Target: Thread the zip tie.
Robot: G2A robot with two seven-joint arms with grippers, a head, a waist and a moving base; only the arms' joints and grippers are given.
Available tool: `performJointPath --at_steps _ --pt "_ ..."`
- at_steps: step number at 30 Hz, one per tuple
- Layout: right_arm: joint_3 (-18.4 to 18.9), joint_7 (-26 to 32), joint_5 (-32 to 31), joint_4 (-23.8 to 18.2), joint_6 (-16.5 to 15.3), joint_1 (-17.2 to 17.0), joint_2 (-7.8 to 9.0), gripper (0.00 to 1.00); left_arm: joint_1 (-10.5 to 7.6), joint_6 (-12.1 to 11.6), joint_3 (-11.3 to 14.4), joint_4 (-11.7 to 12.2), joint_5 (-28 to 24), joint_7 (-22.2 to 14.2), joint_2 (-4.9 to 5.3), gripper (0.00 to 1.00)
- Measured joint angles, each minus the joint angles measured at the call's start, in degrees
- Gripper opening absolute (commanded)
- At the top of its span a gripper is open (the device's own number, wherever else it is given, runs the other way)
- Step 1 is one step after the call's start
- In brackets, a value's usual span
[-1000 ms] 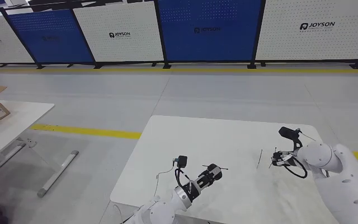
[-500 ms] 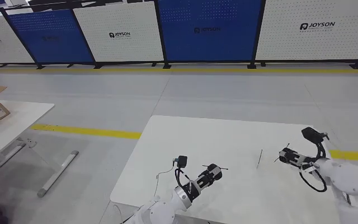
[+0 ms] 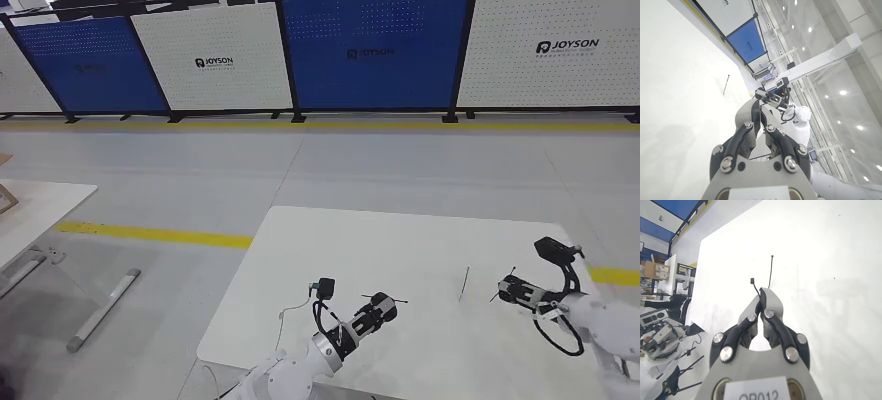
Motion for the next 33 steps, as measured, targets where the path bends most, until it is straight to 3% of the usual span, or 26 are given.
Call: performJointPath --at_steps 4,8,11,14,33 --pt "0.9 -6.6 2.5 -4.3 -0.4 -2.9 -0.23 0.00 0.00 0.0 0.0 0.0 0.0 0.0 0.00 0.00" --pt "3.0 -13.1 6.0 -11.7 0.8 -8.4 -0.42 0.00 0.00 0.0 0.0 0.0 0.0 0.0 0.00 0.00" --pt "1.3 -18.1 4.7 -14.5 1.4 -11.6 -0.75 0.00 0.00 0.0 0.0 0.0 0.0 0.0 0.00 0.00" --pt "-1.2 -20.4 3.3 -13.6 1.8 -11.6 -1.01 0.00 0.00 0.0 0.0 0.0 0.0 0.0 0.00 0.00" --pt "-0.9 -20.7 4.1 -13.5 1.4 -11.7 -1.06 0.00 0.00 0.0 0.0 0.0 0.0 0.0 0.00 0.00"
